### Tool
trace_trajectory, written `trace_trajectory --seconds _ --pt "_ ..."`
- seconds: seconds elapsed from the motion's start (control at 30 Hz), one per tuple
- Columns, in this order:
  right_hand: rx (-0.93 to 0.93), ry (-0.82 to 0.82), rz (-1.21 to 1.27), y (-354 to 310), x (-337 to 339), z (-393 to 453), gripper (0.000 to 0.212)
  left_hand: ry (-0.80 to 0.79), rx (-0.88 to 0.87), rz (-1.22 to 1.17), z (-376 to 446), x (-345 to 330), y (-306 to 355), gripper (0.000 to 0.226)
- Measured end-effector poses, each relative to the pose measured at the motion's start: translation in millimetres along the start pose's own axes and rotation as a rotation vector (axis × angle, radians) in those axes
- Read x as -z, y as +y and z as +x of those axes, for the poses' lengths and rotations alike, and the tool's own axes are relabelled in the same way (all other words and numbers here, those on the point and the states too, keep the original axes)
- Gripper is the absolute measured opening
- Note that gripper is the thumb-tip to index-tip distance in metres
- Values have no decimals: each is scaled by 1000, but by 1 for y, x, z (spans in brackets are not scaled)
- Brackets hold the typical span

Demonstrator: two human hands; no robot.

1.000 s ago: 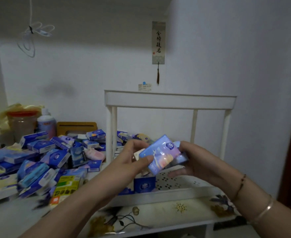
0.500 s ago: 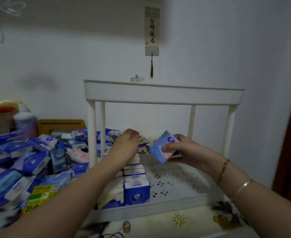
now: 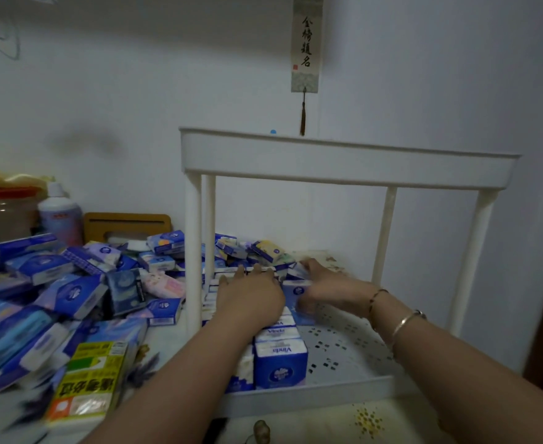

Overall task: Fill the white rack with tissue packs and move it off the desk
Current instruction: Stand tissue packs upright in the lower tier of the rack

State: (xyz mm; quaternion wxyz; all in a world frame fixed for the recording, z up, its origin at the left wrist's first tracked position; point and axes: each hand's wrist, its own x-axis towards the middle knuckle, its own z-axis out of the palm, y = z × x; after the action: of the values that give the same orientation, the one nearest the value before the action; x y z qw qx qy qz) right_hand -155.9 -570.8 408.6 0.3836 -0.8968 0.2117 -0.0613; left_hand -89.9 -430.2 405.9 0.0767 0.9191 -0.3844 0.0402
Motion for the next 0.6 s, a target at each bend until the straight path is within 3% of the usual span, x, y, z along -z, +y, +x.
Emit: trace_trajectory --seconds 0.1,0.27,0.47,0.6 --pt "61 49 211 7 -8 -4 94 -26 12 -6 -1 2 1 52" --pt "107 108 96 3 -15 -8 79 -41 10 -2 -4 4 2 52" --pt "-49 175 106 9 -20 5 90 -42 4 -4 -3 4 2 51" --pt "-148 196 -21 11 -16 3 46 -42 -3 -3 -3 4 2 52"
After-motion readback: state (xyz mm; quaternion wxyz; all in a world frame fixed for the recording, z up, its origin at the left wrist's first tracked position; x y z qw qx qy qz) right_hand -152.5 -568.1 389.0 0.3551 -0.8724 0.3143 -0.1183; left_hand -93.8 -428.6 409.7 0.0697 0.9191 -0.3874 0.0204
